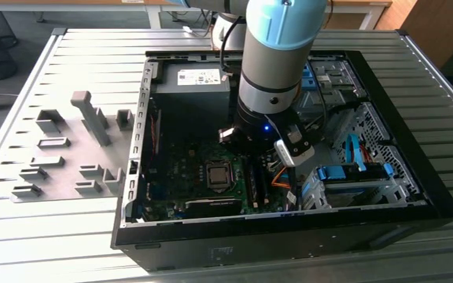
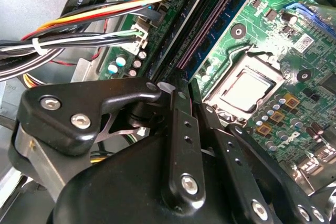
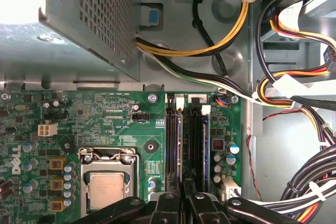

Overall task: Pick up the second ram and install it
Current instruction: 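Insert the second ram into the second slot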

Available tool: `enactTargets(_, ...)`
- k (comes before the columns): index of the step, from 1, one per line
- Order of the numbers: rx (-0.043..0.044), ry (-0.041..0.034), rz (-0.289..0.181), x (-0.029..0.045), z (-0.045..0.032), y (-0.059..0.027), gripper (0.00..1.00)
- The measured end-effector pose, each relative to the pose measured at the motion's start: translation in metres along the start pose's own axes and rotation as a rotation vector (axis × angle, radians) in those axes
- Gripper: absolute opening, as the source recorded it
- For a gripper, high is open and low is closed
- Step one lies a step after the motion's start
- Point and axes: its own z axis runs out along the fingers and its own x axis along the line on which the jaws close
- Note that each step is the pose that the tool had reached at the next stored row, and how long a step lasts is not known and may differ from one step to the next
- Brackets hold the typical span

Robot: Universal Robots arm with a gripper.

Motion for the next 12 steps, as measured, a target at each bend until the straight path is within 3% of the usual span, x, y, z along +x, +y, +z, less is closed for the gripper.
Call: enactTargets(12, 0.0000, 0.0001, 0.000, 0.0000, 0.0036, -0.0004, 0.14)
